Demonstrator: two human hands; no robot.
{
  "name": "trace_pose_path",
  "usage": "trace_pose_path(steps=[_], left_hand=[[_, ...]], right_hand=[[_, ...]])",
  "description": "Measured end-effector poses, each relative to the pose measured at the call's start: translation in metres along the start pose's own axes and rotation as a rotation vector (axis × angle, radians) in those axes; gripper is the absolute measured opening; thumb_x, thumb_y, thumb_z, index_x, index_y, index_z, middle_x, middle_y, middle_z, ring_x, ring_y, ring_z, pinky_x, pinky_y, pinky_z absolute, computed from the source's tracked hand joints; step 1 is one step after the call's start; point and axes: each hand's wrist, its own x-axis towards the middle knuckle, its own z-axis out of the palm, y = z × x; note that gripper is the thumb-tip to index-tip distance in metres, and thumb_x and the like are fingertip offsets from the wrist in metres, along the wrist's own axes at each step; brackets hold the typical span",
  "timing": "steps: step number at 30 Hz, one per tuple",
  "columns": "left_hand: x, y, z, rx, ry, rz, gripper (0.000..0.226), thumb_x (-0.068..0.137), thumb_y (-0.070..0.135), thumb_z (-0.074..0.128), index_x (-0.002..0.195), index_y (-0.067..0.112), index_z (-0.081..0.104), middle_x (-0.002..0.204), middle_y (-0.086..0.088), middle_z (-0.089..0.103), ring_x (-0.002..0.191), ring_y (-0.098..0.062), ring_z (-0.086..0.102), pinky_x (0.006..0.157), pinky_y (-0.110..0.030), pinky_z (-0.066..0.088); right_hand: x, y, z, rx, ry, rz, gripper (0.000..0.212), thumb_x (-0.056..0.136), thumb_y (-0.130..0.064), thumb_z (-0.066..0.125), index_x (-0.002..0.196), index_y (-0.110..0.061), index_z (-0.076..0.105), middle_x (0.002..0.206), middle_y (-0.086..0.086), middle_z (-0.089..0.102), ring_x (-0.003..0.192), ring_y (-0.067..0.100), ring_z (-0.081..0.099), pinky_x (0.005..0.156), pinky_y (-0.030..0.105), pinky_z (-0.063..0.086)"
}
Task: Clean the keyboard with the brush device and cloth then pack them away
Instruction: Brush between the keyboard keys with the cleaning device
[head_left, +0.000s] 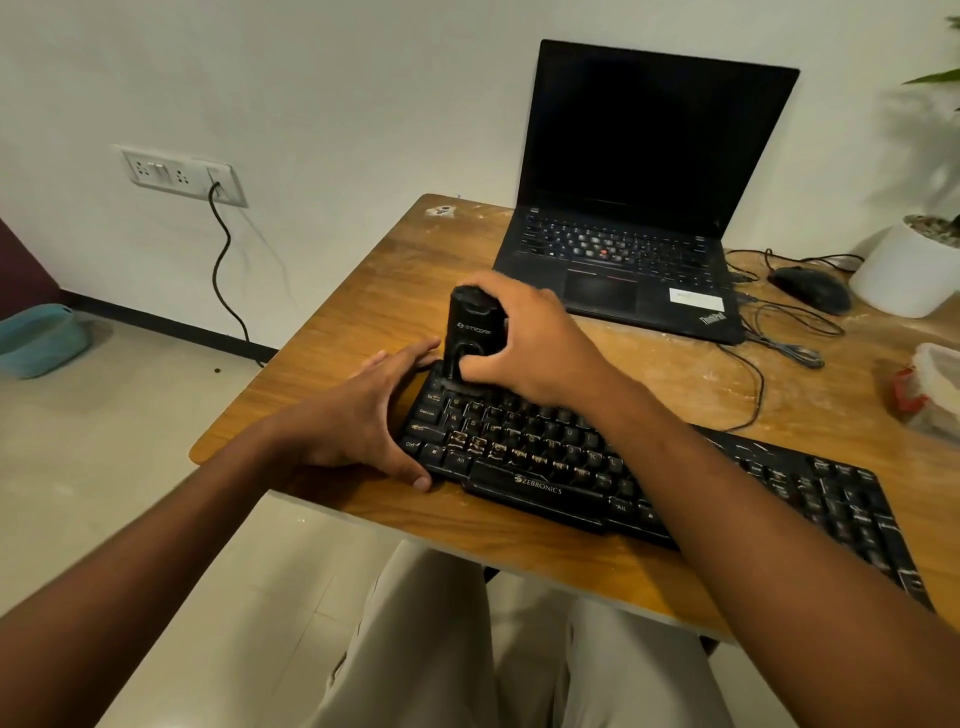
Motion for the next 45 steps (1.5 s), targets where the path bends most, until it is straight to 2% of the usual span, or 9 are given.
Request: trace_pose_path(steps=[3,10,17,21,26,32,35,41,45], left_hand=[[0.000,0.000,-0.001,-0.009,0.001,0.000,0.154,0.038,0.065,0.100,0.154,0.065,-0.001,0.166,0.008,0.021,0.156,-0.029,0.016,0.123,-0.061,0.028],[0.001,-0.003,0.000,-0.013,-0.009,0.021,0.154,0.039,0.066,0.100,0.156,0.063,0.000,0.167,0.014,0.018,0.157,-0.030,0.015,0.123,-0.063,0.028],[0.001,-0.001,0.001,-0.031,0.009,0.014,0.155,0.037,0.066,0.100,0.156,0.062,0.001,0.165,0.009,0.023,0.156,-0.029,0.017,0.123,-0.061,0.029],[0.000,-0.002,0.001,-0.033,0.008,0.016,0.155,0.036,0.067,0.100,0.155,0.065,0.000,0.165,0.008,0.023,0.157,-0.029,0.018,0.122,-0.061,0.029],[0.001,-0.001,0.000,-0.025,-0.003,0.017,0.156,0.036,0.069,0.099,0.155,0.065,-0.001,0.167,0.012,0.019,0.157,-0.030,0.015,0.123,-0.062,0.028],[0.001,-0.001,0.000,-0.022,0.004,0.018,0.155,0.037,0.067,0.100,0.155,0.064,-0.001,0.166,0.011,0.021,0.157,-0.030,0.016,0.123,-0.062,0.027],[0.001,-0.002,0.000,-0.020,0.007,0.023,0.155,0.038,0.066,0.100,0.155,0.064,-0.001,0.165,0.011,0.022,0.157,-0.030,0.016,0.123,-0.062,0.028],[0.001,-0.002,0.000,-0.017,-0.004,0.029,0.155,0.037,0.070,0.098,0.156,0.062,-0.001,0.166,0.013,0.020,0.157,-0.031,0.016,0.123,-0.062,0.028],[0.000,-0.002,-0.001,-0.008,-0.009,0.029,0.155,0.039,0.069,0.098,0.156,0.063,-0.003,0.166,0.014,0.017,0.157,-0.031,0.014,0.123,-0.063,0.026]], right_hand=[[-0.003,0.008,0.013,0.034,0.025,0.010,0.063,0.074,-0.020,0.085,0.129,-0.031,0.056,0.097,-0.012,0.062,0.085,0.006,0.063,0.061,0.016,0.051],[-0.018,0.010,-0.037,-0.215,-0.198,0.082,0.057,0.074,-0.017,0.087,0.121,-0.033,0.057,0.100,-0.007,0.065,0.083,0.014,0.066,0.063,0.034,0.061],[-0.003,-0.001,0.005,0.028,0.058,0.000,0.065,0.074,-0.021,0.086,0.130,-0.031,0.055,0.101,-0.009,0.064,0.088,0.009,0.064,0.063,0.020,0.056],[-0.012,0.008,0.012,-0.025,0.004,0.018,0.063,0.072,-0.025,0.085,0.126,-0.034,0.054,0.101,-0.008,0.061,0.093,0.017,0.062,0.070,0.033,0.059],[-0.016,0.005,-0.027,-0.240,-0.193,0.062,0.055,0.073,-0.023,0.087,0.118,-0.031,0.057,0.095,-0.009,0.062,0.081,0.013,0.063,0.061,0.029,0.055],[0.000,0.000,-0.008,-0.027,0.003,0.002,0.063,0.074,-0.019,0.086,0.129,-0.031,0.056,0.102,-0.007,0.065,0.087,0.010,0.066,0.060,0.021,0.056],[-0.002,0.005,0.005,-0.011,-0.021,-0.019,0.062,0.075,-0.019,0.084,0.128,-0.032,0.055,0.100,-0.007,0.065,0.087,0.010,0.066,0.061,0.019,0.055],[-0.016,0.010,-0.037,-0.269,-0.215,0.073,0.053,0.073,-0.020,0.087,0.116,-0.030,0.057,0.097,-0.008,0.063,0.082,0.015,0.064,0.065,0.036,0.060],[-0.011,0.011,-0.040,-0.203,-0.141,0.063,0.058,0.074,-0.020,0.087,0.121,-0.032,0.056,0.104,-0.006,0.065,0.090,0.016,0.066,0.070,0.037,0.062]])
